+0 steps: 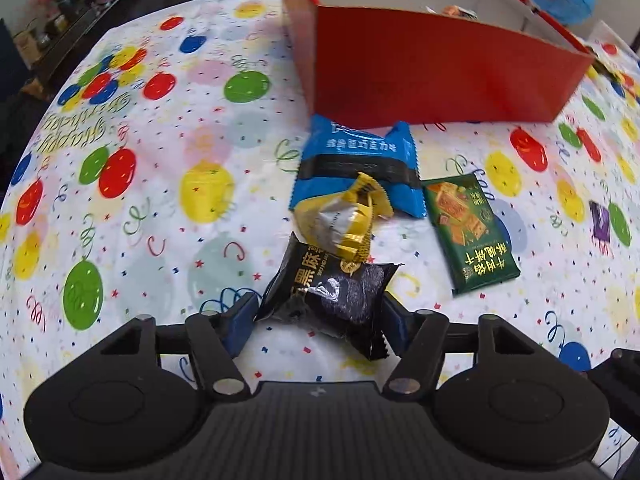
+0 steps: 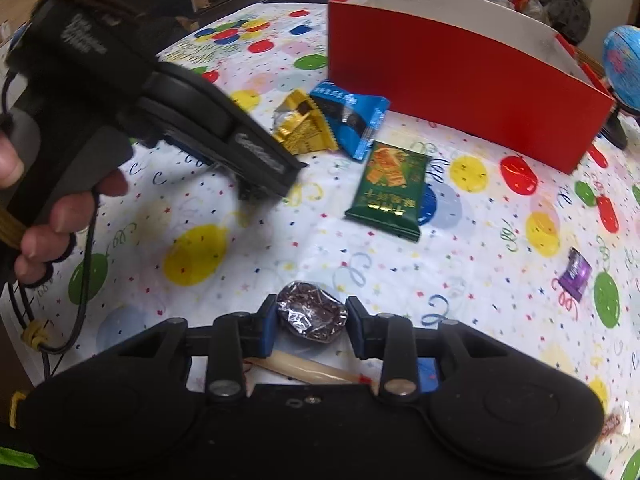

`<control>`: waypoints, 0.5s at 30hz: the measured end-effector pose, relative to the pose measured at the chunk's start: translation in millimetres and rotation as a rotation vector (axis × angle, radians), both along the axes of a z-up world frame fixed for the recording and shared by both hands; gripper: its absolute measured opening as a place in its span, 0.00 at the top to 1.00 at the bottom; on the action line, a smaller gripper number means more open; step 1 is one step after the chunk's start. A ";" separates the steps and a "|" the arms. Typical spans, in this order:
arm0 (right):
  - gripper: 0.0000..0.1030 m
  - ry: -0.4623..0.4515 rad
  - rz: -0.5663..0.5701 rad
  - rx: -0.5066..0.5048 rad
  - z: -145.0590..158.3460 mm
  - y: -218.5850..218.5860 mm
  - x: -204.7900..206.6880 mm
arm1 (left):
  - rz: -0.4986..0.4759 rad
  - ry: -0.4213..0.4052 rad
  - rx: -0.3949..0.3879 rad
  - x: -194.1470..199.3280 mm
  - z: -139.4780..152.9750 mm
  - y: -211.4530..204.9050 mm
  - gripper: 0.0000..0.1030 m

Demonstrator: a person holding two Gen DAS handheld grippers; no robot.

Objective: Organize snacks
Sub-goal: 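Grasp the black candy pack with left tool while right tool grasps foil chocolate, then carry the black pack and foil chocolate into the red box and release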

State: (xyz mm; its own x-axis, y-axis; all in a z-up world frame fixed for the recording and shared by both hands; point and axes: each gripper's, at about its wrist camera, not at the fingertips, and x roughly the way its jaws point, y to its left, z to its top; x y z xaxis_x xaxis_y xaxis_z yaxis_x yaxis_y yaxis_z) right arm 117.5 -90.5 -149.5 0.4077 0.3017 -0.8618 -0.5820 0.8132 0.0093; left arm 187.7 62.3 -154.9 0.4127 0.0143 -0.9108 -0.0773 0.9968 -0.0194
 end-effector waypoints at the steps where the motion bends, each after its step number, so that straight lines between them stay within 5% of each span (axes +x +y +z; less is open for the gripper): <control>1: 0.68 -0.001 -0.010 0.004 1.3 -2.1 0.3 | 0.006 -0.002 -0.007 -1.4 1.5 1.6 0.40; 15: 0.68 -0.059 -0.145 0.095 45.5 -28.4 -1.1 | 0.028 -0.065 -0.072 -35.4 45.8 10.5 0.41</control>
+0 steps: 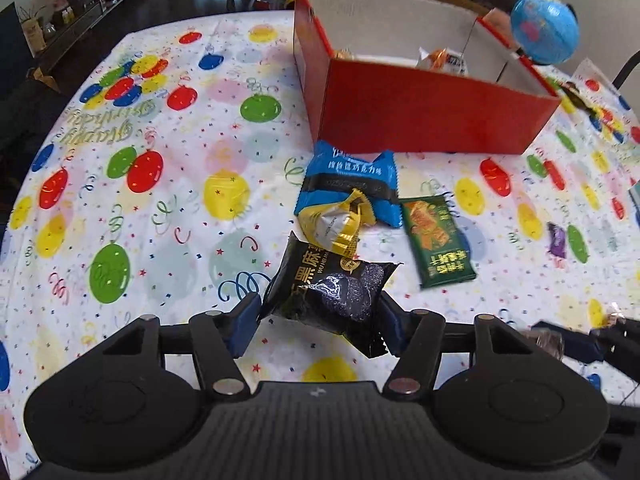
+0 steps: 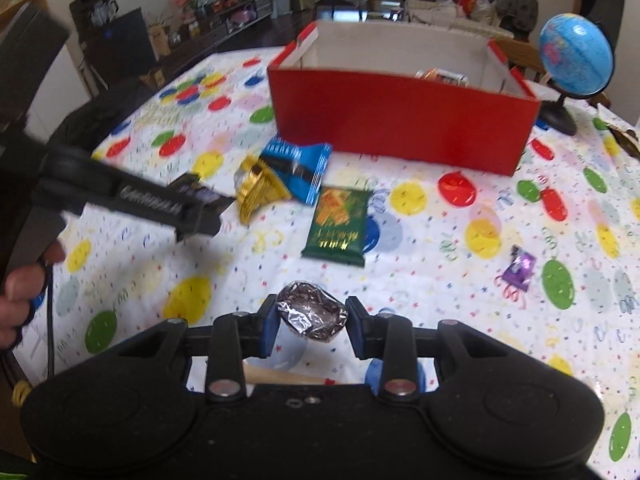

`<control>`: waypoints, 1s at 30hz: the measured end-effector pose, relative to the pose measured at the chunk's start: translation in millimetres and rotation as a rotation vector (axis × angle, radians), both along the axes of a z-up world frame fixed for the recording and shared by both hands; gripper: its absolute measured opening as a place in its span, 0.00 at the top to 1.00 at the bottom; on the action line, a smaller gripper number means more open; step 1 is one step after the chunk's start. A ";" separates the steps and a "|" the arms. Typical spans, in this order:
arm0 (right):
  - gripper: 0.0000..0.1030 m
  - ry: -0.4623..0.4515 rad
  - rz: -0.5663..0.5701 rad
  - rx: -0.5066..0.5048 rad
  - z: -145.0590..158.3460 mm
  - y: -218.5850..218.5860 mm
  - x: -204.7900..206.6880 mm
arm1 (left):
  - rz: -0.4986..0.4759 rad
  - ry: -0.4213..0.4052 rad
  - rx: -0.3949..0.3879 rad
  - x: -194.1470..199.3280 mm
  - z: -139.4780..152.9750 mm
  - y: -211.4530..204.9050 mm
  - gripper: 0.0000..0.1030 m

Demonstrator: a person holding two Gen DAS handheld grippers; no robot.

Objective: Organize snacks
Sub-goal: 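Carry the black pack and foil chocolate into the red box and release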

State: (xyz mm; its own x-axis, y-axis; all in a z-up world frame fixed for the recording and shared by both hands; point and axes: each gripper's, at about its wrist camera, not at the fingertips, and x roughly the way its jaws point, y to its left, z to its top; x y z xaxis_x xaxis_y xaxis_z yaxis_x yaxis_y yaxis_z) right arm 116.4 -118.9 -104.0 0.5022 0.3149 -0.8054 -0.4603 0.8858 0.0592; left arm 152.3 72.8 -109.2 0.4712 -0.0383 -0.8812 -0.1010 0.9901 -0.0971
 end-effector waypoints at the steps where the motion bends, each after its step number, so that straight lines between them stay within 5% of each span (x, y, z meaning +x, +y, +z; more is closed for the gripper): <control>1: 0.68 -0.008 -0.008 0.007 4.7 -1.6 0.1 | 0.003 -0.007 -0.004 -2.5 4.7 0.0 0.41; 15: 0.68 -0.135 -0.054 0.096 69.9 -12.5 16.9 | -0.023 -0.167 -0.047 -13.1 79.0 -6.7 0.41; 30: 0.68 -0.217 -0.059 0.101 111.3 -18.0 73.8 | -0.044 -0.275 -0.003 32.9 124.1 -20.4 0.40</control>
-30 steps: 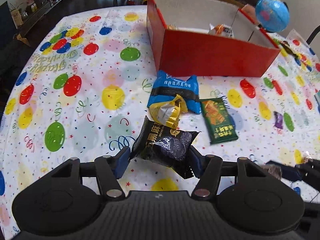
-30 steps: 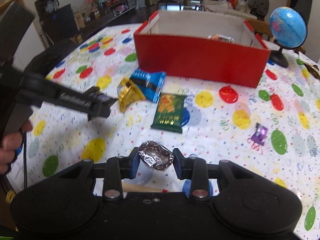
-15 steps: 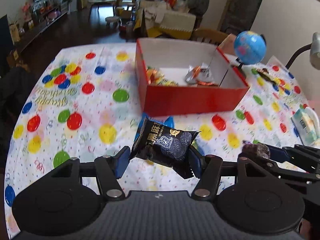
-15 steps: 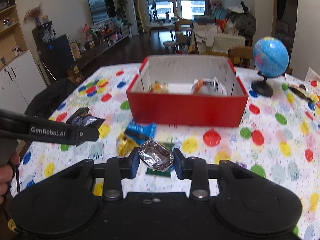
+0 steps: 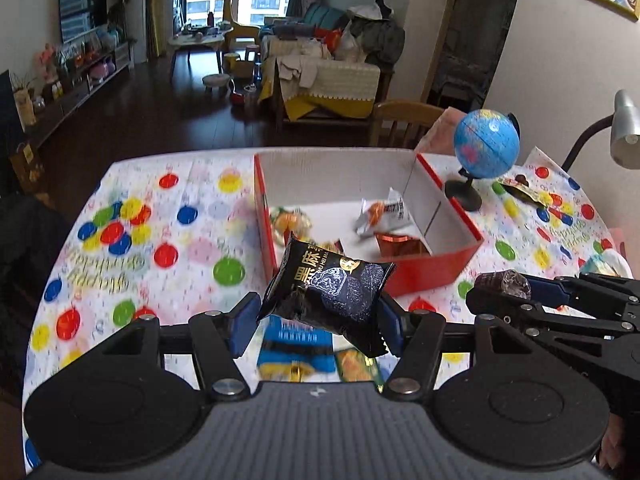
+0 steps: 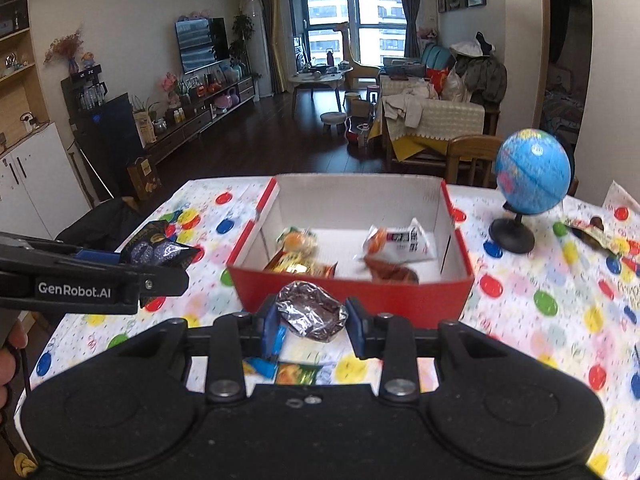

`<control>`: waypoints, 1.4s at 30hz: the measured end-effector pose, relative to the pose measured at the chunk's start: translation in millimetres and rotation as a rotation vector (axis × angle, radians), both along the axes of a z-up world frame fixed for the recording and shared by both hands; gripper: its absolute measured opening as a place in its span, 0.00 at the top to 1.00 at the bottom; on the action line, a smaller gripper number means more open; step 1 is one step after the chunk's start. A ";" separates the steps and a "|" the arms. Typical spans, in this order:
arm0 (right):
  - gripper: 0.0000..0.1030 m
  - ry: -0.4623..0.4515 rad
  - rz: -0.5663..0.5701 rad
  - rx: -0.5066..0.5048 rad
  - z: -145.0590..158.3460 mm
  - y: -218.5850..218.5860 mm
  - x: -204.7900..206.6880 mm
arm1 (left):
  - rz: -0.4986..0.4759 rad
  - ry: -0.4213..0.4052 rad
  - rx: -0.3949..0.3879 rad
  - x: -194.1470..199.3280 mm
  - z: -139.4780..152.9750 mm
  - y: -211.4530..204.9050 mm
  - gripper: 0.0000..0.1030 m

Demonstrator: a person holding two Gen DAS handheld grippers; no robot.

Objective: Organize snacks
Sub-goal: 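Carry the black pack and foil chocolate into the red box and release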

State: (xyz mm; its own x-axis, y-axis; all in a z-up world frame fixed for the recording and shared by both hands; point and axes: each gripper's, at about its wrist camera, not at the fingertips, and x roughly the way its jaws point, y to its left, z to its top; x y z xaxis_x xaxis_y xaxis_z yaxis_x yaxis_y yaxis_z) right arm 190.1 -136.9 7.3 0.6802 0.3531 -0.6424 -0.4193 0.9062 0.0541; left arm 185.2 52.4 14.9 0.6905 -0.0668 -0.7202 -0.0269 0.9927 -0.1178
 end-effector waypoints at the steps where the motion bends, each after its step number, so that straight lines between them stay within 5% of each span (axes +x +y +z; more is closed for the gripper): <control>1: 0.68 -0.004 0.000 -0.004 1.3 -0.2 5.8 | -0.001 -0.002 0.005 5.8 1.1 -1.2 0.40; 13: 0.67 -0.008 -0.030 -0.040 -2.6 -5.1 82.4 | -0.004 0.032 0.059 83.8 -9.4 -18.3 0.40; 25: 0.67 0.072 -0.068 -0.070 -45.2 -8.0 156.0 | -0.001 0.100 0.124 157.8 -50.8 -30.4 0.40; 42: 0.67 0.176 -0.045 -0.099 -91.1 -2.5 204.3 | 0.009 0.239 0.159 216.9 -105.8 -31.3 0.39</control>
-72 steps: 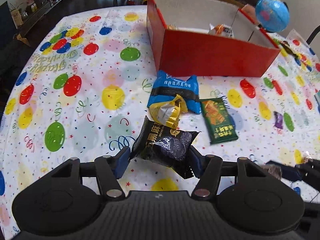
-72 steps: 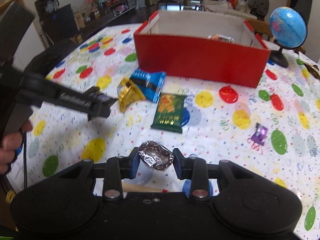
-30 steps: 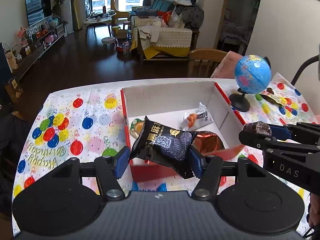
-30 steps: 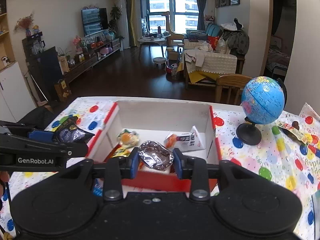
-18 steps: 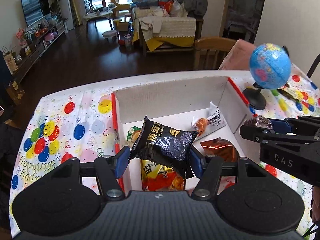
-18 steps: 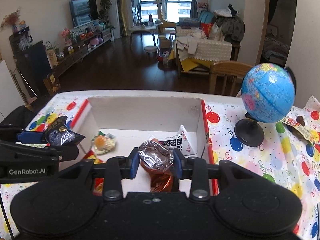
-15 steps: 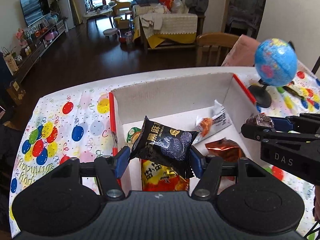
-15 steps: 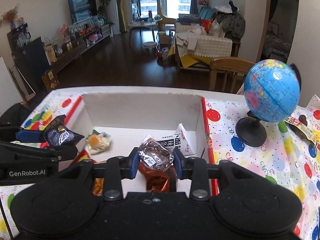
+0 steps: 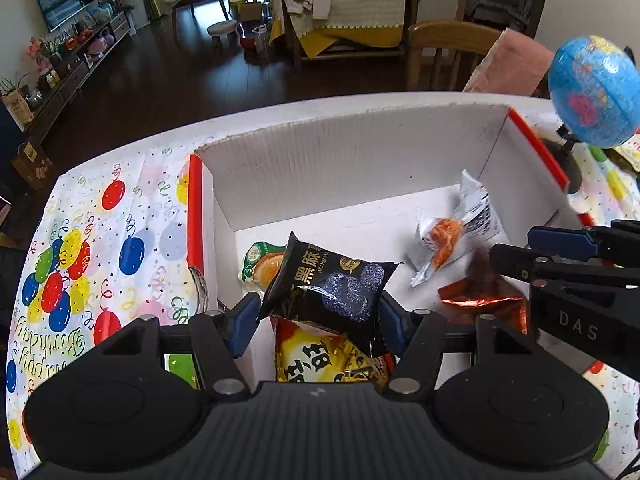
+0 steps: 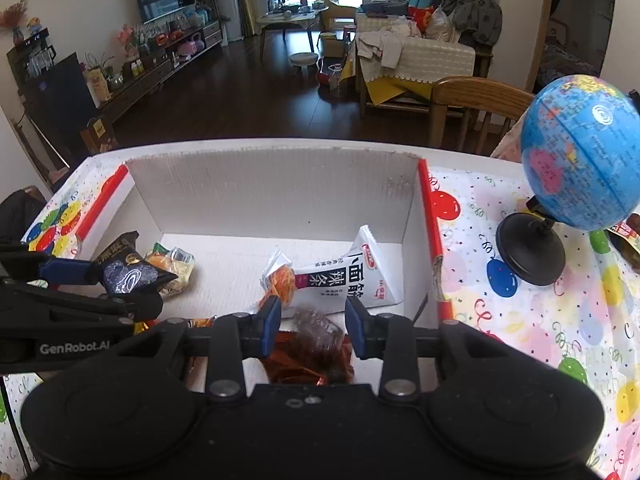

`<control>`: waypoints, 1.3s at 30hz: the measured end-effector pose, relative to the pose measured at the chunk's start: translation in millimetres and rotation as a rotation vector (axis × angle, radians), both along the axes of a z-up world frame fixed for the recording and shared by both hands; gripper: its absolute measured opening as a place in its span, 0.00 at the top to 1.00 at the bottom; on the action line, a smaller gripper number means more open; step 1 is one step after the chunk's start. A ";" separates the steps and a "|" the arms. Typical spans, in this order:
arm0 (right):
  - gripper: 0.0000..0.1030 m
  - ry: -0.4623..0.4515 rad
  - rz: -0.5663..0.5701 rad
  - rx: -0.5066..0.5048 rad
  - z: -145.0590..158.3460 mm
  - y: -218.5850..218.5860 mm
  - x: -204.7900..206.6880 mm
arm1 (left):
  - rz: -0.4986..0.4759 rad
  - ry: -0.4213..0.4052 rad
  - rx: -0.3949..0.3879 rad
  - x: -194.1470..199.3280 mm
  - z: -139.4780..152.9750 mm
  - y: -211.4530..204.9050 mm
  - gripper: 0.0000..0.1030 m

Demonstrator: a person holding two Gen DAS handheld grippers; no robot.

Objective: Organize snacks
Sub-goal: 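Carry the black pack and foil chocolate into the red box and release, then withdraw both open tools from the box toward the loose snacks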

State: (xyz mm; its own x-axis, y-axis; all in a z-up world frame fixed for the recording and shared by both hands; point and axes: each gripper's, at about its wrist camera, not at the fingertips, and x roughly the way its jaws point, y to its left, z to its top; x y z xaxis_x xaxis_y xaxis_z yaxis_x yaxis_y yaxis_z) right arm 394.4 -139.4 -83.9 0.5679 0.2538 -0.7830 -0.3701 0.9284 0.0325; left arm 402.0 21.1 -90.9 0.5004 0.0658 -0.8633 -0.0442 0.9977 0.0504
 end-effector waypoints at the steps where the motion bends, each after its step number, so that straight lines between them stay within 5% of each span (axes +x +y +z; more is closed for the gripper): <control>1: 0.67 0.005 0.002 -0.002 -1.0 0.9 -0.3 | 0.003 0.008 0.002 1.3 -2.4 0.2 0.39; 9: 0.63 0.033 0.001 0.023 -5.3 -5.4 2.5 | 0.018 0.047 -0.044 2.6 -8.5 2.4 0.35; 15: 0.33 0.000 -0.008 0.047 5.4 -9.5 -9.0 | 0.010 0.009 -0.057 -8.0 3.2 3.1 0.35; 25: 0.19 -0.045 -0.012 0.056 29.5 -11.4 -38.0 | 0.001 -0.031 -0.066 -35.5 26.3 3.7 0.33; 39: 0.14 -0.105 -0.014 0.079 63.8 -11.5 -103.1 | -0.035 -0.106 -0.100 -104.4 65.2 12.2 0.30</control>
State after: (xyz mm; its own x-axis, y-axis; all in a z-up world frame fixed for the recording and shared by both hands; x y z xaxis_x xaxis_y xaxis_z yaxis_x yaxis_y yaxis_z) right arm 291.3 -150.9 -20.1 0.6499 0.3040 -0.6966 -0.3625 0.9295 0.0675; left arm 297.6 33.3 -25.7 0.5895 -0.0370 -0.8069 -0.0088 0.9986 -0.0523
